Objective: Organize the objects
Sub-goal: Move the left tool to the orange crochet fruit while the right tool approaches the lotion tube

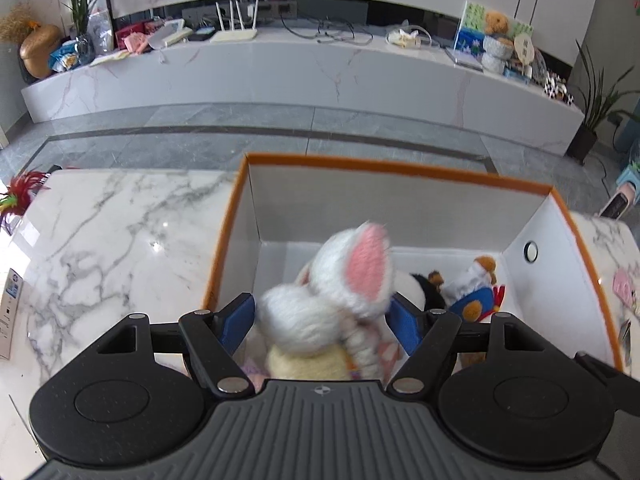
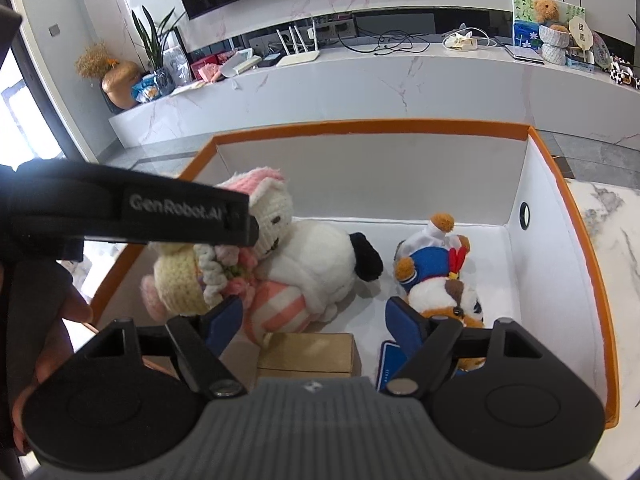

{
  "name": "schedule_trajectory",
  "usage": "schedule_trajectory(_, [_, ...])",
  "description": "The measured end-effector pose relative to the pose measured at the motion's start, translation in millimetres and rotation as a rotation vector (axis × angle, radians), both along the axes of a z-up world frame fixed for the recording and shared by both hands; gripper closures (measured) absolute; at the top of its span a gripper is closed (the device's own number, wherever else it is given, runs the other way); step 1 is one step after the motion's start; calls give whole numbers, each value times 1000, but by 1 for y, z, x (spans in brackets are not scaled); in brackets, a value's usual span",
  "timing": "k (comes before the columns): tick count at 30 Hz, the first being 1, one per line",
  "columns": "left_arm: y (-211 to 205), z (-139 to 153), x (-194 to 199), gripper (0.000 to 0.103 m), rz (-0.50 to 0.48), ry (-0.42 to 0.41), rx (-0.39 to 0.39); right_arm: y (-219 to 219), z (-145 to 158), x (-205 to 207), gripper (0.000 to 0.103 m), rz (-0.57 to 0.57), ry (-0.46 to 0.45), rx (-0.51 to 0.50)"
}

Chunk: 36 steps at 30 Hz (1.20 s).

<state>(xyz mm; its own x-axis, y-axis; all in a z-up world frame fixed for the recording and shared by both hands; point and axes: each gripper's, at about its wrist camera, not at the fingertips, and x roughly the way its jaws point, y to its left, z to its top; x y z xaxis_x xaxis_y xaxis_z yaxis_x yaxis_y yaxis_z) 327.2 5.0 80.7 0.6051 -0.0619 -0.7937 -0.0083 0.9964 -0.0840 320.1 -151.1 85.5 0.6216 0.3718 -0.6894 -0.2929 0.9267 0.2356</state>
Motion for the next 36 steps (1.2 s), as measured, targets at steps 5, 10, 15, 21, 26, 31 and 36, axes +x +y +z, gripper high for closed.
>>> schedule_trajectory(5, [3,9,-3,17,6,-16,-1,-2,5,-3,21,7,-13,-6])
schedule_trajectory(10, [1,20,-13,17,-1,-39,23,-11,16,-10,20,-6,-30,1])
schedule_trajectory(15, [-4,35,-34,17,-37,-64,41,-23,34,-25,20,-10,-59,-7])
schedule_trajectory(21, [-6,51,-74,17,-108,-78,38,-50,57,-60,17,-15,-99,-41])
schedule_trajectory(26, [-6,41,-118,17,-174,-47,17,-87,63,-94,17,-40,-83,-71])
schedule_trajectory(31, [-2,-7,-148,17,-187,76,-94,-117,51,-130,17,-67,-40,-47])
schedule_trajectory(36, [-12,-46,-143,17,-172,167,-95,-131,35,-161,17,-103,0,-23])
